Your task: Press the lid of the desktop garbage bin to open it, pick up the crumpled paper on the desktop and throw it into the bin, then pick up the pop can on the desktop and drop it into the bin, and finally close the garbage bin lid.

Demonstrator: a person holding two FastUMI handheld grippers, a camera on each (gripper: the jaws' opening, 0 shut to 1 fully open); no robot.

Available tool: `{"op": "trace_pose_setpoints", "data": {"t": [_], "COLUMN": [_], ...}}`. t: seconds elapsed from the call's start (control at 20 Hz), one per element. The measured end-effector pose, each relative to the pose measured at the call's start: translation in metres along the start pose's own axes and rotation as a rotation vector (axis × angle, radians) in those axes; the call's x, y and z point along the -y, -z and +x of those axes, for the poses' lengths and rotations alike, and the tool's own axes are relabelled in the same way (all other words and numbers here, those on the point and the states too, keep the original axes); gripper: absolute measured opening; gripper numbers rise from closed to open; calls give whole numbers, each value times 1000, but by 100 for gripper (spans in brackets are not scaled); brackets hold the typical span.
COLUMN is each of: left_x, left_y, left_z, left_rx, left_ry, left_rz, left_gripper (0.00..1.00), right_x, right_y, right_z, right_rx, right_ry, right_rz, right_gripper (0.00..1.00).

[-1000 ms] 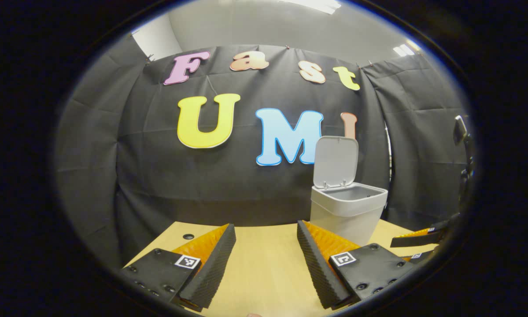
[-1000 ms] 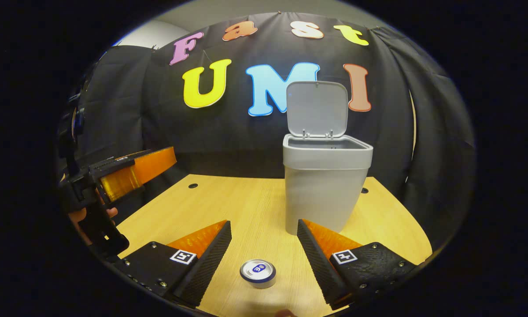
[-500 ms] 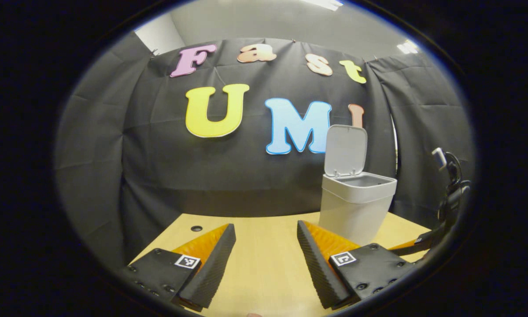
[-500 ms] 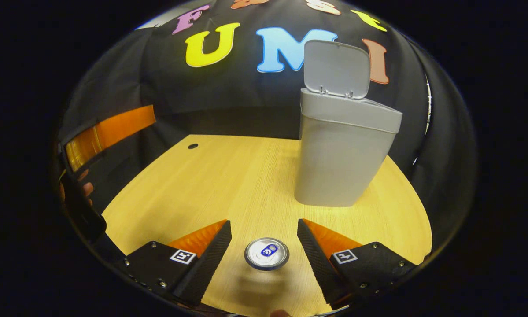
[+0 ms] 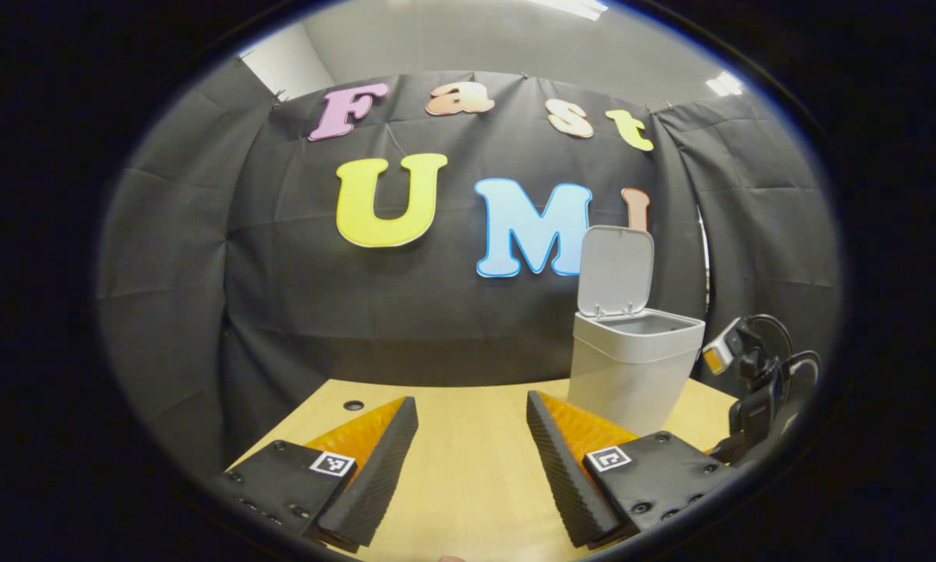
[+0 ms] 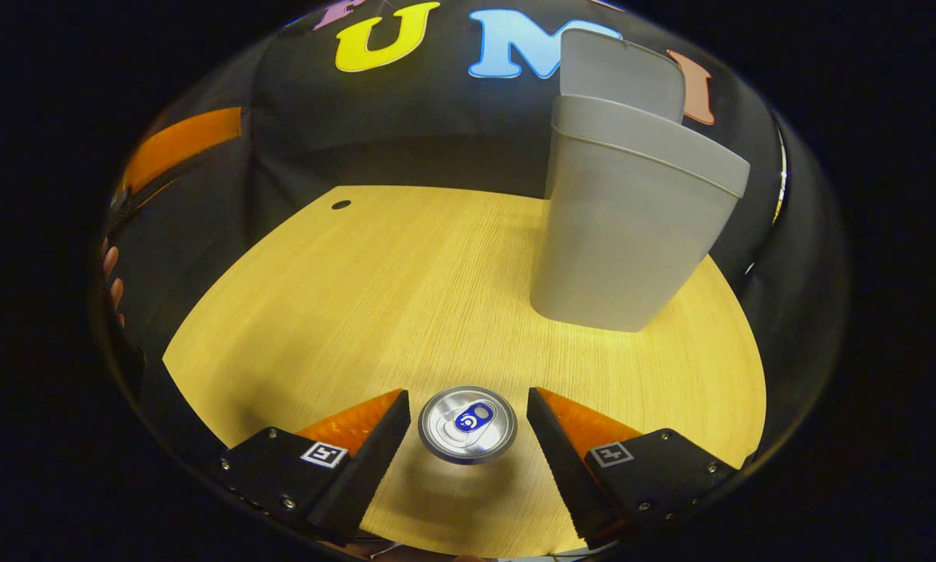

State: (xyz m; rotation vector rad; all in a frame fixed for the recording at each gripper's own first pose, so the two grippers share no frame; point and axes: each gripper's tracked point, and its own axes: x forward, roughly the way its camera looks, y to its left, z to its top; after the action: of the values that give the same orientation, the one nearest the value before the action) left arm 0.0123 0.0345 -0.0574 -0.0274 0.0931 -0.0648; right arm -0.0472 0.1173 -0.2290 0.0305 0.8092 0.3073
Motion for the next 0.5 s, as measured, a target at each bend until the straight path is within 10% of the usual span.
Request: {"op": "trace_pose_setpoints", "data": {"t": [0.5], "left_x": [4], "left_y": [12], "left_z": [-4], "left_rx": [-29], "left_ry": [-46], "left_rz": [-16], "left_gripper": [89], "right_x": [7], "right_y": [10], "right_z": [4], "right_rx": [-62], "right_ry": [-46], "right_rz": [-21], "right_gripper": [83]}}
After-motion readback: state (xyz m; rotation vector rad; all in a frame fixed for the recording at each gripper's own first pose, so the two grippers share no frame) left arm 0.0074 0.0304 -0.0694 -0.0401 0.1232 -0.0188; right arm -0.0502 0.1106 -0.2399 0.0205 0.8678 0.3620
